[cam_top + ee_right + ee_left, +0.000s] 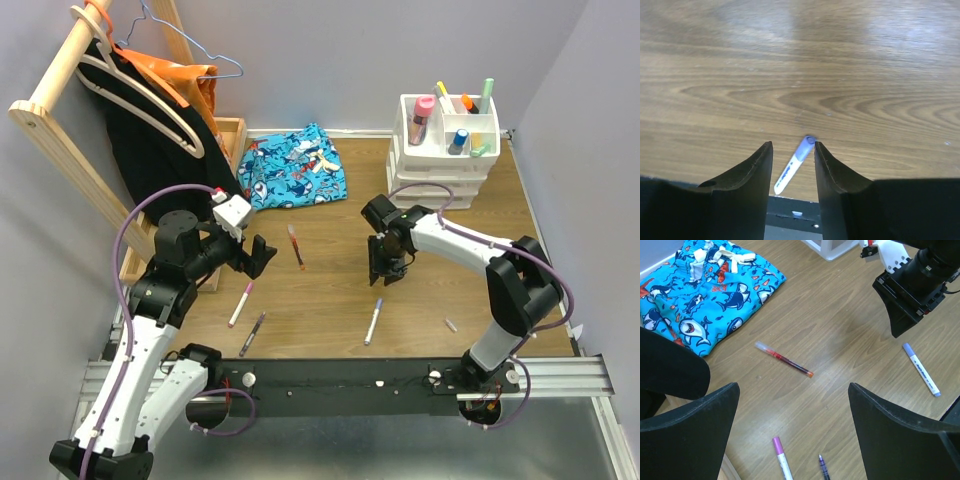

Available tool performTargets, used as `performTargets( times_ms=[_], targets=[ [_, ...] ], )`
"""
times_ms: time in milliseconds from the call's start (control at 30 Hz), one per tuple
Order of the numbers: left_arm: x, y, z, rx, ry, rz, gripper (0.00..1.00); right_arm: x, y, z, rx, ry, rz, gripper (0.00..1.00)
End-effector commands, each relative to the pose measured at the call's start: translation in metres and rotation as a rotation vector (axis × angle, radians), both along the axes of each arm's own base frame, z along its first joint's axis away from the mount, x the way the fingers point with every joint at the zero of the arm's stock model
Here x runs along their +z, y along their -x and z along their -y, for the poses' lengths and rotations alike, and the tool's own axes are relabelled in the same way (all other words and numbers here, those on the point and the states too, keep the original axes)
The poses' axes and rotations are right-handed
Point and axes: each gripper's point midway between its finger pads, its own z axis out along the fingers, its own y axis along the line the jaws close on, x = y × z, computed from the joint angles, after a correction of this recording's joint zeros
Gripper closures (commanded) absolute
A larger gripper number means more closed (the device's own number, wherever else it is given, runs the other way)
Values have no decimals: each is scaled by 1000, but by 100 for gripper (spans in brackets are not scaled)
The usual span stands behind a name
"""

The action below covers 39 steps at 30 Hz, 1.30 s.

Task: Sort the stationery into containers
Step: Pick up the pen from the center of the board.

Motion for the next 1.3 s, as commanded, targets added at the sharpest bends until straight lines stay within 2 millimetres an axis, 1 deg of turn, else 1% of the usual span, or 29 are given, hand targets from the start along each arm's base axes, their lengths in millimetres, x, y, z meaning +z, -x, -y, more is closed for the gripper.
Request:
performTargets(
  times_ms=[0,67,100,133,167,200,267,300,333,467,567,667,833,900,1000,1067,1267],
  targets=[
    [-5,-4,-1,17,-5,-4,1,7,-4,24,-125,149,18,54],
    [-6,-6,0,15,-2,-12,1,11,1,20,-132,129,5,54],
    [-6,-6,0,14,-1,-12,1,13,6,12,-136,91,-15,55],
    [-6,-7,1,15,0,-16,1,14,9,8,-139,76,-25,55],
    [-7,-8,1,12,-2,-18,1,13,13,4,-139,64,-38,55],
    [-9,-8,1,12,-4,-23,1,13,20,-7,-140,28,-69,54],
    [-12,-10,2,11,-5,-25,1,9,25,-16,-131,9,-88,55],
    [-15,-10,2,11,-6,-29,1,6,28,-17,-138,7,-105,55],
    [-16,-10,2,12,-7,-30,1,2,31,-16,-141,16,-122,55],
    [-22,-9,2,7,-6,-39,1,-5,36,-13,-155,38,-149,56],
    [-24,-9,2,7,-7,-42,1,-6,37,-12,-168,44,-158,60],
    [-27,-9,2,4,-12,-47,1,-3,35,-12,-172,48,-150,60],
    [-33,-9,4,-9,-22,-67,1,-3,42,-9,-178,60,-157,58],
    [-37,-11,5,-12,-30,-85,1,-6,48,-4,-185,78,-173,54],
    [-40,-15,5,-18,-43,-94,1,-9,55,1,-194,88,-185,53],
    [-42,-16,5,-22,-52,-91,1,-11,57,0,-201,81,-193,53],
    [-50,-19,7,-32,-55,-102,1,-24,65,2,-211,93,-236,53]
  ],
)
